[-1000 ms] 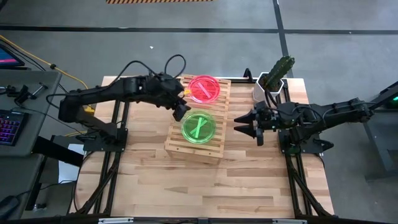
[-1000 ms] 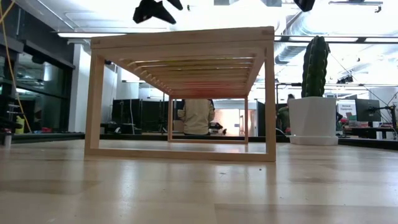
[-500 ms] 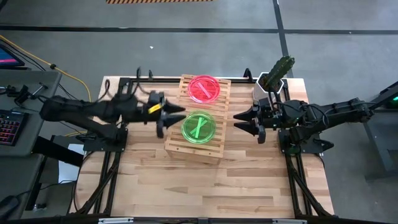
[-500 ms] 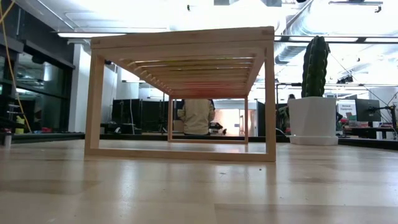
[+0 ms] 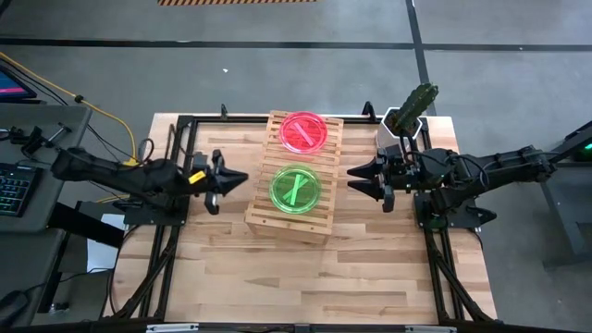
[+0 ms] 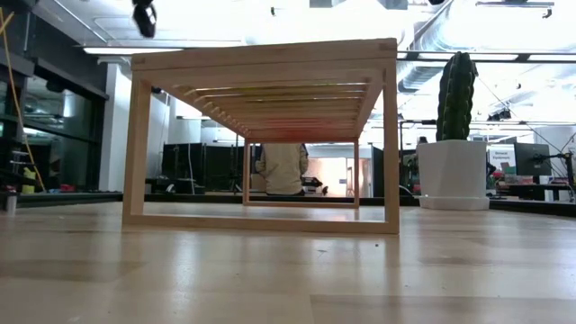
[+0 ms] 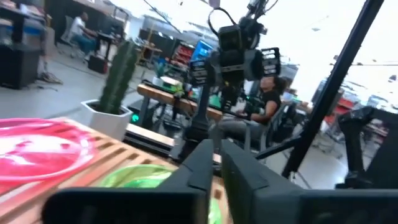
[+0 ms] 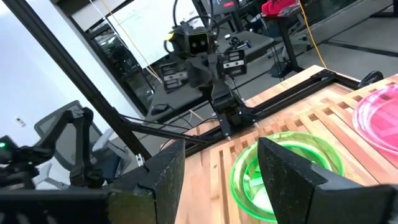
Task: Place and stack plates onto a shelf
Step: Return to Home Position
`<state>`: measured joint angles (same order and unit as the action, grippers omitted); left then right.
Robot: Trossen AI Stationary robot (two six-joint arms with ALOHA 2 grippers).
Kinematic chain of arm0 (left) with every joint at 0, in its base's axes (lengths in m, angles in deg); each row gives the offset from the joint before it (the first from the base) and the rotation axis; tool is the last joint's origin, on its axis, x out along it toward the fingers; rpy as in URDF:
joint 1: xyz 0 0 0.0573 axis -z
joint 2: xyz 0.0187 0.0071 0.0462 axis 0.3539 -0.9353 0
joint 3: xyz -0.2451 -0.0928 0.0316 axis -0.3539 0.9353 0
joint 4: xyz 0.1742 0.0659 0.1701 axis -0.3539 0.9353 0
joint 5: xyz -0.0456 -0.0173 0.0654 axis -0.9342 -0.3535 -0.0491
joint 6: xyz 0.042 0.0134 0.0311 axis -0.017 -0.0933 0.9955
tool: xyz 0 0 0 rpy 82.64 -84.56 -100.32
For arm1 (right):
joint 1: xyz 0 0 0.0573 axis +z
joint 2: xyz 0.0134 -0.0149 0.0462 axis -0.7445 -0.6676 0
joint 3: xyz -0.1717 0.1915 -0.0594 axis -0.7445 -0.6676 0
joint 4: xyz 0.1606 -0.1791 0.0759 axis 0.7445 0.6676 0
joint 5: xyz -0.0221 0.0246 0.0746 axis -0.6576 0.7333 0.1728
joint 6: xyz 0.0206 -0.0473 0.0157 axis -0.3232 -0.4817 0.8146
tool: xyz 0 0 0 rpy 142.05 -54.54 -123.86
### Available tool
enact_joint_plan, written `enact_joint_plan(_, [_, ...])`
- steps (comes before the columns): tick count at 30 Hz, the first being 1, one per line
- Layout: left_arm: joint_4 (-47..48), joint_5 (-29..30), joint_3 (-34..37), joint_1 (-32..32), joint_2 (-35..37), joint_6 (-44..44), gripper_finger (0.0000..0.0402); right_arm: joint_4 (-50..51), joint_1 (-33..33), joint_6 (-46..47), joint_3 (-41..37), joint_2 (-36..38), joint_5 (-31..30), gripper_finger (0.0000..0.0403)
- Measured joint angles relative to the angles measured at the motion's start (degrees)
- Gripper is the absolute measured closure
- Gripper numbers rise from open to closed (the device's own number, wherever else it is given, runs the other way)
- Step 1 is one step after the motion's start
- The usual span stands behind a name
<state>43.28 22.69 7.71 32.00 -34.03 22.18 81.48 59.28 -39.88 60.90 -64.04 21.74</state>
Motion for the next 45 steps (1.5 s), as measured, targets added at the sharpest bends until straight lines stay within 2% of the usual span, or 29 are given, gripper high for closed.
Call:
enact_joint_plan(2, [-0.13, 0.07, 2.84, -0.76, 3.78, 0.44, 0.0394, 0.02, 0.0, -0.47, 0.0, 0.0, 0.0, 0.0217])
enact_joint_plan(6, [-1.4, 0.78, 8.66, -1.26, 10.71, -0.85, 0.0397, 0.07, 0.0, -0.17, 0.0, 0.02, 0.0, 0.0217])
enact_joint_plan(9, [-6.07, 0.78, 13.4, -0.67, 14.13, -1.07, 0.04, 0.08, 0.0, 0.25, 0.0, 0.02, 0.0, 0.0217])
enact_joint_plan(20, [-19.89, 4.68, 26.97, 1.21, 18.42, -2.09, 0.0401, 4.58, 0.02, 4.14, -0.04, 0.49, 0.0, 0.0217])
enact_joint_plan(34, [-16.95, 3.61, 27.14, 1.08, 22.67, 1.97, 0.0401, 6.45, 0.13, 4.12, -0.06, 1.54, 0.63, 0.0217])
enact_joint_plan(45, [-3.72, -0.29, 27.14, 1.08, 31.11, 1.62, 0.0401, 7.31, 0.13, 5.25, -0.05, 1.66, 2.39, 0.0217])
